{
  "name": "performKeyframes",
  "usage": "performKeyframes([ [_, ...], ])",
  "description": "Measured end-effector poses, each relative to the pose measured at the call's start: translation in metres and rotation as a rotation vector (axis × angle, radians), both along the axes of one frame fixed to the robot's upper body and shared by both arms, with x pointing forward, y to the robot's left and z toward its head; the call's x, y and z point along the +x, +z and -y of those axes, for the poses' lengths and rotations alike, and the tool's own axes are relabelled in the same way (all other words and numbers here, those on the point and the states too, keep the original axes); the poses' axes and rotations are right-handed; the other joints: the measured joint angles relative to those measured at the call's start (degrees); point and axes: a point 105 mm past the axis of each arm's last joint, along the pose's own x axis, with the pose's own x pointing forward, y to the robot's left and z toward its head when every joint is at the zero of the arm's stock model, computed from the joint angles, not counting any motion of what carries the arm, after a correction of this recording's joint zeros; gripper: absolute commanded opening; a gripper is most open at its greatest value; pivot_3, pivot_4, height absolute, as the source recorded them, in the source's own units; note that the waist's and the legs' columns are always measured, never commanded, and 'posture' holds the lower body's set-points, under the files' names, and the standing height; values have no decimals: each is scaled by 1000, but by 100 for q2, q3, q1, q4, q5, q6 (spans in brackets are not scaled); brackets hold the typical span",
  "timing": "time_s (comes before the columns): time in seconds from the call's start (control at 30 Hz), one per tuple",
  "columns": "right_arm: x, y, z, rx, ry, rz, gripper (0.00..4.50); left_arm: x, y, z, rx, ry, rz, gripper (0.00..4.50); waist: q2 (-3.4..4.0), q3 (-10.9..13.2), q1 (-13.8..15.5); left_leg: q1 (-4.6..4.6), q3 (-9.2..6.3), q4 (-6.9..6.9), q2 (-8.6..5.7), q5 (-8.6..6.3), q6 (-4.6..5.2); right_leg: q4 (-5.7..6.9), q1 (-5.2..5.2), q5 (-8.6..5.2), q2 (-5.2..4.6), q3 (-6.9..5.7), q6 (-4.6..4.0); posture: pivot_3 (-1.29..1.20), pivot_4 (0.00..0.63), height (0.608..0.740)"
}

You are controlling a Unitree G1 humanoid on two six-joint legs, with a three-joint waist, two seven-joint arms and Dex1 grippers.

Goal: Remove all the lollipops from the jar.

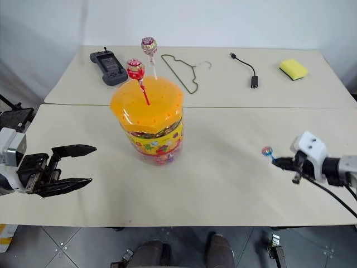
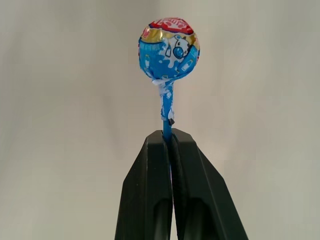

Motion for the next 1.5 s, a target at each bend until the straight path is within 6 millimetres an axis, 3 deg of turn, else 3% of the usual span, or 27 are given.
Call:
performKeyframes([
  [0.07,-2,0,-1,4,25,2,30,0,1,3,-4,-11,13,4500,1,0,-12,6,2,2,4,0,0,7,0,2,2,3,-3,0,150,740],
  [0.1,-5,-2,-2,-1,46,-4,245,0,0,6,-18,-18,16,4500,1,0,1,7,0,1,4,0,-1,8,0,2,2,3,-3,0,150,740],
  [0.3,-20,-17,-8,108,101,-81,2019,3,1,19,-127,-41,32,4500,1,1,91,-4,-11,9,1,-3,3,3,0,4,2,-3,-1,0,150,740],
  [0.4,-16,4,-22,224,147,-13,2985,4,3,17,-131,-21,40,4500,1,1,82,-3,-8,12,3,-3,3,2,1,4,3,-2,-2,0,150,740],
  [0.5,-5,40,-47,360,233,103,3897,6,13,10,-203,34,62,4500,4,2,18,1,-8,12,8,-3,2,6,0,6,8,1,-4,0,150,740],
  [0.63,11,106,-100,586,396,286,3897,10,32,-2,-413,122,29,4500,10,6,10,0,-30,13,10,-4,0,11,-1,6,8,2,-5,0,150,740],
  [0.7,17,149,-133,774,475,387,3897,7,42,-10,-541,128,-32,4500,9,7,9,1,-65,13,11,-5,-3,19,-2,6,8,0,-5,0,150,740],
  [0.8,22,171,-154,877,493,391,3897,7,46,-16,-611,161,-38,4500,9,7,81,-12,-71,17,0,-6,-4,26,-1,6,7,-11,-5,0,150,740],
  [0.87,28,171,-168,861,496,359,3897,10,45,-19,-640,192,-36,4500,9,7,137,-17,-74,15,-7,-8,-3,22,-1,6,7,-12,-5,0,150,740],
  [0.97,46,168,-210,812,522,311,3897,18,44,-17,-672,219,3,4500,9,7,96,-15,-57,15,-8,-9,-2,19,-1,7,8,-11,-3,0,150,740],
  [1.07,61,178,-250,794,538,307,3897,27,44,-2,-670,194,30,4500,8,6,15,-11,-57,13,0,-5,-6,24,-2,7,17,-13,-4,0,150,740],
  [1.3,75,176,-274,770,532,293,3897,33,46,4,-669,198,73,4500,8,6,-78,-15,-64,4,-4,-7,-6,22,-4,7,15,-18,-3,0,150,740],
  [1.5,71,177,-278,781,573,278,1933,35,49,7,-673,195,92,4500,8,6,-153,-12,-64,5,-1,-6,-7,23,-4,7,16,-19,-3,0,150,740],
])
